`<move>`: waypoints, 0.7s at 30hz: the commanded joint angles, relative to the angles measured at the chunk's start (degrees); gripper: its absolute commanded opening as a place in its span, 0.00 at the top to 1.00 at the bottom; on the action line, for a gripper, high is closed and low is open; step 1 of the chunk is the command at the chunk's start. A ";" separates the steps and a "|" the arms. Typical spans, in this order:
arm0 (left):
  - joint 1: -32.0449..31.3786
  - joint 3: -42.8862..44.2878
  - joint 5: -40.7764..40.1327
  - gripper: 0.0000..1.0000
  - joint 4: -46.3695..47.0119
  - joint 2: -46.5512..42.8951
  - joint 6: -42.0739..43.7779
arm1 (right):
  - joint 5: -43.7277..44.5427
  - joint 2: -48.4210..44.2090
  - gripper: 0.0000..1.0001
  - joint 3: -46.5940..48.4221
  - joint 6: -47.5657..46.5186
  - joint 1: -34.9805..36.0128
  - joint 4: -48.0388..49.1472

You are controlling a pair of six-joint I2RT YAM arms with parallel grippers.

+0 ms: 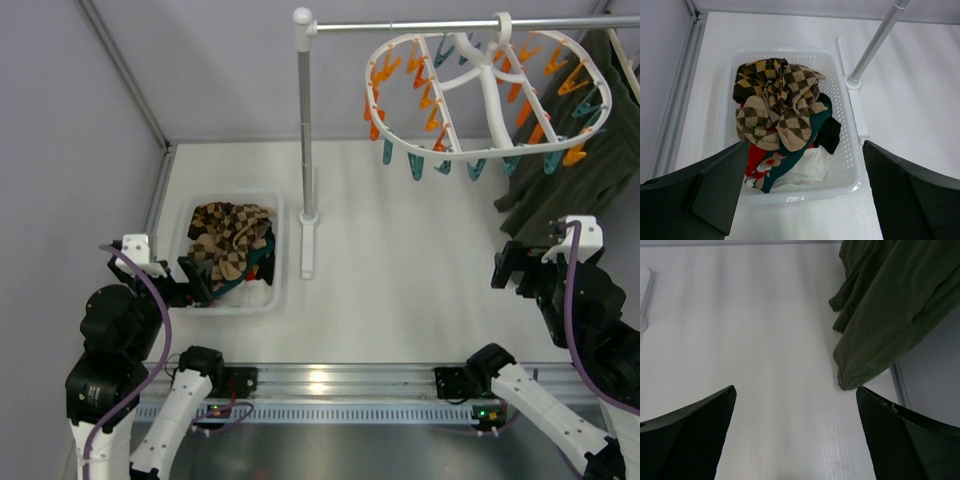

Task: Remove the socks clipped to the hanger

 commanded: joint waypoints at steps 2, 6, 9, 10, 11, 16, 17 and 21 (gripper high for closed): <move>-0.16 1.14 -0.30 0.01 0.14 0.37 0.23 | 0.61 -1.34 0.01 -0.58 -1.08 0.40 -0.55; -0.16 1.14 -0.48 0.01 0.05 0.46 0.23 | 0.52 -1.60 0.01 -0.66 -1.17 0.40 -0.55; -0.16 1.40 -0.31 0.02 0.06 0.81 0.23 | 0.52 -1.95 0.00 -0.84 -1.17 0.40 -0.38; -0.16 1.58 -0.31 0.01 0.05 0.72 0.23 | 0.70 -1.95 0.01 -0.84 -1.25 0.40 -0.38; -0.16 1.67 -0.13 0.02 0.14 0.81 0.23 | 0.61 -2.13 0.01 -0.93 -1.17 0.40 -0.20; -0.16 1.76 -0.39 0.01 0.14 0.63 0.23 | 0.61 -2.48 0.00 -1.19 -1.08 0.40 0.06; -0.16 1.67 -0.31 0.01 0.23 0.55 0.14 | 0.61 -2.66 0.00 -1.28 -1.17 0.40 0.06; -0.16 1.49 -0.57 0.01 0.14 0.63 0.14 | 0.61 -2.66 0.01 -1.63 -0.90 0.40 0.32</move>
